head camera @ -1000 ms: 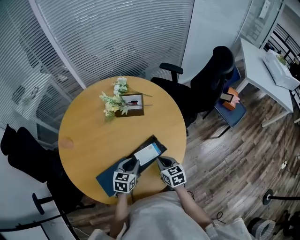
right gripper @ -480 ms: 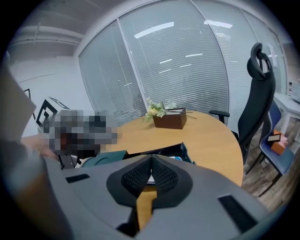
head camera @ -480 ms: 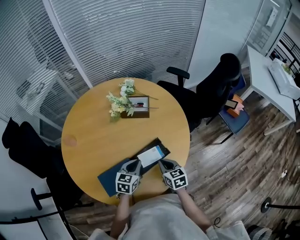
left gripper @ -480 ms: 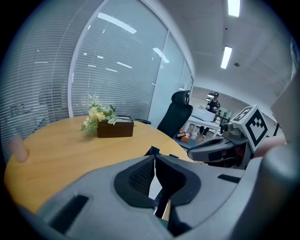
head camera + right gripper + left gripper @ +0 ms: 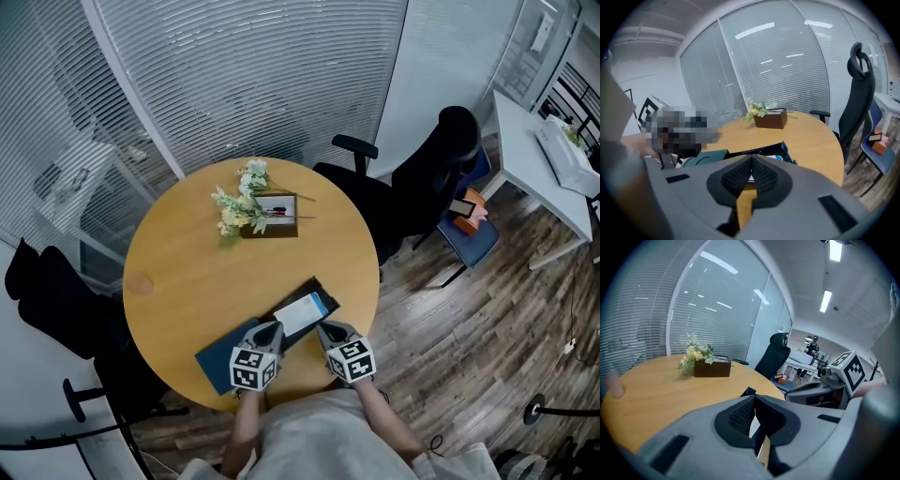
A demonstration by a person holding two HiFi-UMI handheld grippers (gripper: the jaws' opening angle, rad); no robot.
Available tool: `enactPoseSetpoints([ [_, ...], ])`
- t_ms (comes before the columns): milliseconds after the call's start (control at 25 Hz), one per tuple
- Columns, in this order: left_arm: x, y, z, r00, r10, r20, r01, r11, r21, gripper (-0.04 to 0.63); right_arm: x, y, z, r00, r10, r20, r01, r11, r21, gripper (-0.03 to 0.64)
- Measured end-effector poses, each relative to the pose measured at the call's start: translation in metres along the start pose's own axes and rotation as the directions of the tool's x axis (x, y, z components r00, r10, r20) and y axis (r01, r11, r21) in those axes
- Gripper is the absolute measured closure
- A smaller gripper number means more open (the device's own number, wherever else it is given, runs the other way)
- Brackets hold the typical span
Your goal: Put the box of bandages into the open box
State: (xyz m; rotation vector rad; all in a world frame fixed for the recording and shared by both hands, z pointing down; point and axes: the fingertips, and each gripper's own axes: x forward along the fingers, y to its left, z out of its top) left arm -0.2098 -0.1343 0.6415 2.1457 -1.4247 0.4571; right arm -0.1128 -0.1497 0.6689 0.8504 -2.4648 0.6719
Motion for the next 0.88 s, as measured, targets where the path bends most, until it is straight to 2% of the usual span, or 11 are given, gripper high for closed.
enactPoseSetpoints([
  [880, -0.0003, -0.0085, 0.0003, 1.0, -0.013, 0.0, 0.013, 1.0, 0.004, 0.584, -0.0068, 0.0008, -0.0026, 1.0, 0.008, 0.009, -0.009, 1.0, 0.006, 0.62],
])
